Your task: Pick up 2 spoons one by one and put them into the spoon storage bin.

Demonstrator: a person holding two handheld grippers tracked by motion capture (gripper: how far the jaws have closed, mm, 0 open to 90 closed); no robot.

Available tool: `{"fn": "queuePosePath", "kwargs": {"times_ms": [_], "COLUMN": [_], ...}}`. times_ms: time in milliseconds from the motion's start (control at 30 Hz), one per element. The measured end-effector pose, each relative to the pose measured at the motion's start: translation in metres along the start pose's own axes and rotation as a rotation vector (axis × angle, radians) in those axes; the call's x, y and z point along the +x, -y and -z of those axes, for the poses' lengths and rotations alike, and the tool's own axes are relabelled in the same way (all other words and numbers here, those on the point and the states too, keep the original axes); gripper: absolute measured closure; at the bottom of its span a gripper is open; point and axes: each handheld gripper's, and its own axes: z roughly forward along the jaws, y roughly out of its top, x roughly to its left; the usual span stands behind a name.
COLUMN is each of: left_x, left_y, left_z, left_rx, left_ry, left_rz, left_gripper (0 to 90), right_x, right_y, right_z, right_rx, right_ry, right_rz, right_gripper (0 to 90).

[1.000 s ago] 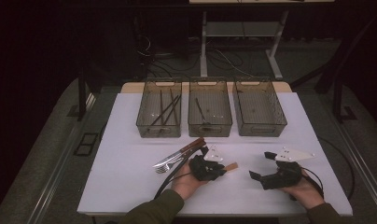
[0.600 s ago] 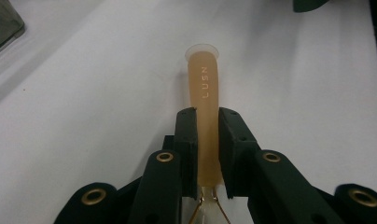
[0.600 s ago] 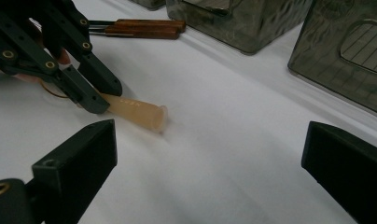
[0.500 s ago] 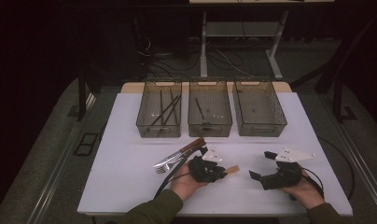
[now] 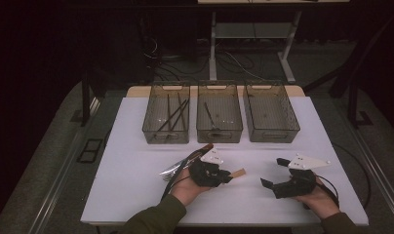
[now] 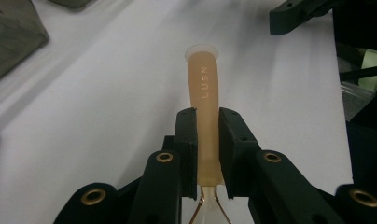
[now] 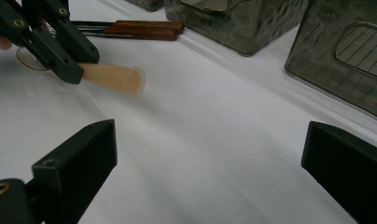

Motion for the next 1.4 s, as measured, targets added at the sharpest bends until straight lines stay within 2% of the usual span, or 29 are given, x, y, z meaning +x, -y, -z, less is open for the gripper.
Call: {"fn": "queuePosePath", "kwargs": {"times_ms": [233, 567, 1133, 1333, 1400], "left_x": [0.009, 0.025, 0.047, 0.056, 0.059], "left_y": [0.002, 0.006, 0.005, 0.0, -0.001], "left_z": [0.019, 0.042, 0.05, 0.052, 0.053], "left_rx": [-0.031, -0.061, -0.09, -0.097, -0.107], "left_ry": [-0.021, -0.06, -0.113, -0.138, -0.134], "left_rz": [0.009, 0.05, 0.099, 0.139, 0.147], "left_gripper": [77.7, 77.6, 77.6, 77.6, 77.6], "right_x": [0.0, -0.001, 0.0, 0.0, 0.0], "right_y": [0.0, 0.0, 0.0, 0.0, 0.0], "right_z": [0.001, -0.001, 0.001, 0.001, 0.0], "right_rx": [-0.001, 0.004, -0.003, -0.001, -0.001], "right_ry": [0.003, 0.006, 0.0, 0.0, 0.001], "right_rz": [-0.001, -0.003, 0.005, -0.001, -0.002], "right_gripper": [3.2, 3.2, 3.2, 3.2, 3.2]}}
